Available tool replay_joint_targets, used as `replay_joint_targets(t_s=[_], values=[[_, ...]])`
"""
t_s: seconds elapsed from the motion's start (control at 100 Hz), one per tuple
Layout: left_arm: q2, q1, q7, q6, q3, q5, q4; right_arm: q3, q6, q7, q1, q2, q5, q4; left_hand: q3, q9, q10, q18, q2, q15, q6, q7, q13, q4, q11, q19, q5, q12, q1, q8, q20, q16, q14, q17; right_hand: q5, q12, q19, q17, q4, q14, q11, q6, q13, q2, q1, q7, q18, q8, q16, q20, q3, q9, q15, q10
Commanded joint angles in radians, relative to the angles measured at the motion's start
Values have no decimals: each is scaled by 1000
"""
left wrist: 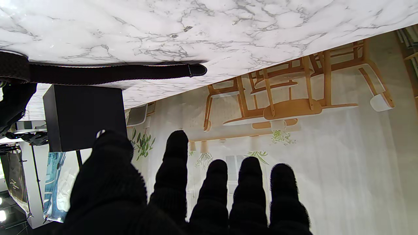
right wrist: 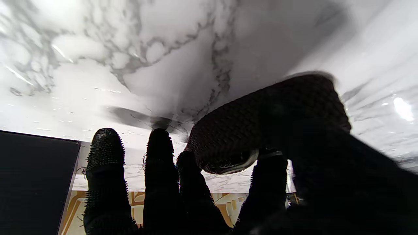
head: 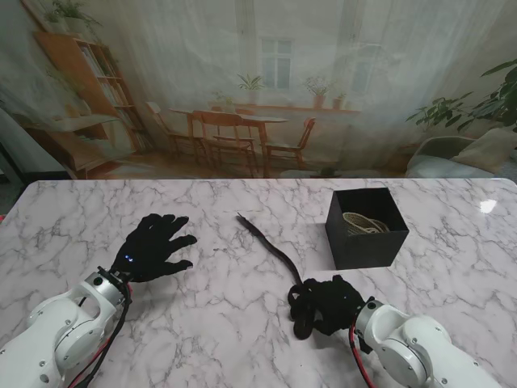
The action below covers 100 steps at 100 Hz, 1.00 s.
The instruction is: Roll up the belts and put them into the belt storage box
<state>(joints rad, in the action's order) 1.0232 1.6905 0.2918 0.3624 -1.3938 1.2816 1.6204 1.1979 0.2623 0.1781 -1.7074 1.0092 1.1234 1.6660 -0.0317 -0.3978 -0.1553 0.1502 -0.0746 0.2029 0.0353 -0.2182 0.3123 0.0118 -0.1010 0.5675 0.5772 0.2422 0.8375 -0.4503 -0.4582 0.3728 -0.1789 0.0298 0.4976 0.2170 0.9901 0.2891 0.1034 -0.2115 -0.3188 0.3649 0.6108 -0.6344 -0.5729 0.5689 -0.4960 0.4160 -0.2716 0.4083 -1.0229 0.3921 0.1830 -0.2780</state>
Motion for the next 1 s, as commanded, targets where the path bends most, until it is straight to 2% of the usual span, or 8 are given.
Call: replay_joint_targets(t_s=[0.0,0.34,0.51,0.61,0.8,0.85,0.92,0.99], values=[[1,-1,-10,1,3,0,-2,6,10,9,-24,-6,15,2,5,35,-2,23,39,-27,14,3,-5,-18,4,-38,-10,9,24,-3,-17,8,-3,-12,-13,-13,-16,-15,-10,18,3,-54,-2,30,63,8,-6,12,-3,12,12,-10,6,100],[2,1,-5,1,0,1,-2,27,41,15,-24,-10,65,27,5,34,-3,23,38,-26,14,2,-4,-18,3,-37,-8,9,28,-4,-17,8,-3,-12,-240,-21,-31,-20,-31,21,23,24,-14,41,-45,-140,-17,-60,0,19,-46,-68,-4,114],[2,2,-4,1,-1,1,-2,35,57,38,-19,-13,89,37,5,35,-1,23,39,-26,13,2,-5,-18,3,-37,-9,9,28,-3,-17,8,-2,-13,-316,-18,-39,-28,-34,26,13,-57,-32,-15,43,-155,-17,-81,-1,23,-22,-114,-7,105],[2,2,-3,1,-2,1,-2,36,67,31,-16,-14,102,34,5,35,-2,22,39,-26,14,1,-5,-18,2,-37,-9,9,30,-3,-17,8,-3,-13,-278,-11,-35,-20,-37,32,-10,-88,-28,-33,64,-117,-15,-31,-6,30,-17,-120,-1,100],[2,1,-5,1,-1,0,-2,3,59,-40,21,-10,78,-19,4,36,-3,23,39,-26,15,1,-6,-18,2,-37,-8,9,30,-4,-17,8,-3,-13,-118,4,-31,10,-28,13,-54,-61,-6,-12,31,60,-6,203,0,21,-44,-109,5,96],[2,2,-5,0,-1,1,-2,-13,59,-76,34,-7,63,-41,5,36,-3,23,39,-26,15,0,-5,-18,2,-37,-7,9,30,-4,-17,8,-3,-12,-11,10,-20,32,-19,14,-70,-108,21,5,14,153,1,252,2,14,-49,-73,15,31],[2,2,-4,-1,-2,1,-2,-26,60,-99,43,-5,50,-57,4,36,-1,21,39,-26,14,0,-6,-18,2,-37,-7,9,29,-4,-17,8,-3,-13,48,2,-5,40,78,15,-47,-147,38,-9,-23,262,3,125,15,-18,-36,-32,18,-40],[2,2,-3,-1,-2,1,-2,-35,63,-135,48,-2,44,-72,4,36,-1,22,39,-26,13,-1,-7,-18,2,-37,-6,9,29,-4,-16,8,-2,-14,80,3,19,47,112,39,-44,-151,66,-28,-49,372,4,42,1,-7,-20,6,36,-34]])
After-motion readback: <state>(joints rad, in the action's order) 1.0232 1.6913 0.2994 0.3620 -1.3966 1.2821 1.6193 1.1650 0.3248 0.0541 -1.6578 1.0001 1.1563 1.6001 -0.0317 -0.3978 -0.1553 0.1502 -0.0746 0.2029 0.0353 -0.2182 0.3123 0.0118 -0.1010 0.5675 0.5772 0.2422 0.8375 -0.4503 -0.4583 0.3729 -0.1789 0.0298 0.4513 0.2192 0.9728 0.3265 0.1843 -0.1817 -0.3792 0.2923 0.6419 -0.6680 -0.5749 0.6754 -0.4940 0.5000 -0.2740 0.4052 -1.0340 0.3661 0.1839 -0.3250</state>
